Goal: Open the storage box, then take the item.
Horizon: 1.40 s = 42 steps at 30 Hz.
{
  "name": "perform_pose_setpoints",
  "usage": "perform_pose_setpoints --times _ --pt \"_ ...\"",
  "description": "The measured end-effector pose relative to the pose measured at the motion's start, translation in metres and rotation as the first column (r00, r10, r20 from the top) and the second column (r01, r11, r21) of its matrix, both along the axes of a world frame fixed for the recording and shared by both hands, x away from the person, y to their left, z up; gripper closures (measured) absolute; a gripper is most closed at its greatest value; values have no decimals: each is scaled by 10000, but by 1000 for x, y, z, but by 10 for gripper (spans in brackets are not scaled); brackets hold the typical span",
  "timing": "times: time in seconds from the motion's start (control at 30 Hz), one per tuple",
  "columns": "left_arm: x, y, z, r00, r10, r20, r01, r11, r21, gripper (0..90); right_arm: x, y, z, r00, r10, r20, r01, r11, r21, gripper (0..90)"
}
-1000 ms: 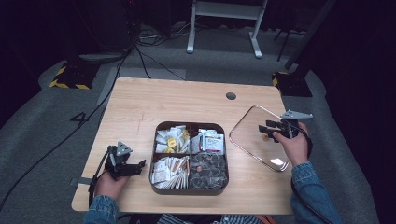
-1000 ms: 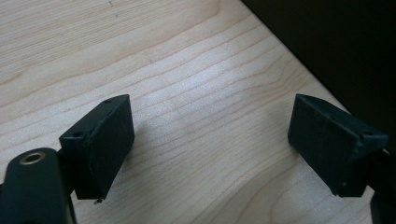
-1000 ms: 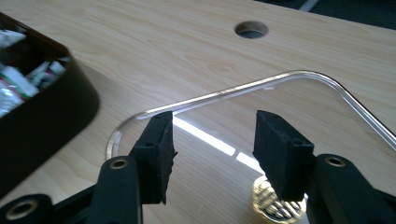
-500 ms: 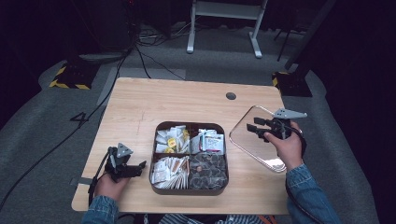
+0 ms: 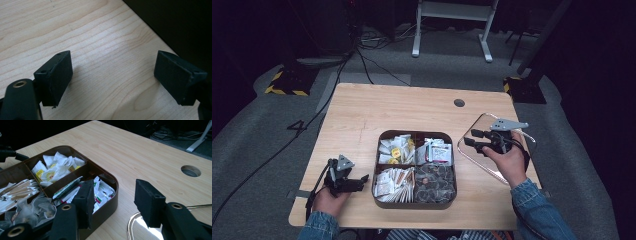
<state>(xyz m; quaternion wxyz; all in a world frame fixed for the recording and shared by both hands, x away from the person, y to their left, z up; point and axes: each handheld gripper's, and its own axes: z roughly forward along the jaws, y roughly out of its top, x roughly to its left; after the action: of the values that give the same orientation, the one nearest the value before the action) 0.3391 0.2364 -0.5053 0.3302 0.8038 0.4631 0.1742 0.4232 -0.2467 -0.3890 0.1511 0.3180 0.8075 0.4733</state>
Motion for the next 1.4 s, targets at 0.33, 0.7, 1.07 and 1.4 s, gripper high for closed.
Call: perform_pose_setpoints --times 0.33,0.7,1.07,1.4 --pt "1 0 0 10000 -19 -9 19 10000 44 158 0 22 -2 9980 422 -471 -424 9991 -16 511" --pt "3 -1 0 10000 31 -11 -31 10000 5 158 3 58 -14 9918 1065 -707 -1105 9923 -566 519" --pt "2 -1 0 10000 51 7 -51 10000 10 159 7 91 -33 9781 1595 -1336 -1742 9790 -1061 509" --pt "2 -1 0 10000 34 0 -34 10000 3 159 7 107 -48 9648 1697 -2009 -1963 9731 -1208 509"
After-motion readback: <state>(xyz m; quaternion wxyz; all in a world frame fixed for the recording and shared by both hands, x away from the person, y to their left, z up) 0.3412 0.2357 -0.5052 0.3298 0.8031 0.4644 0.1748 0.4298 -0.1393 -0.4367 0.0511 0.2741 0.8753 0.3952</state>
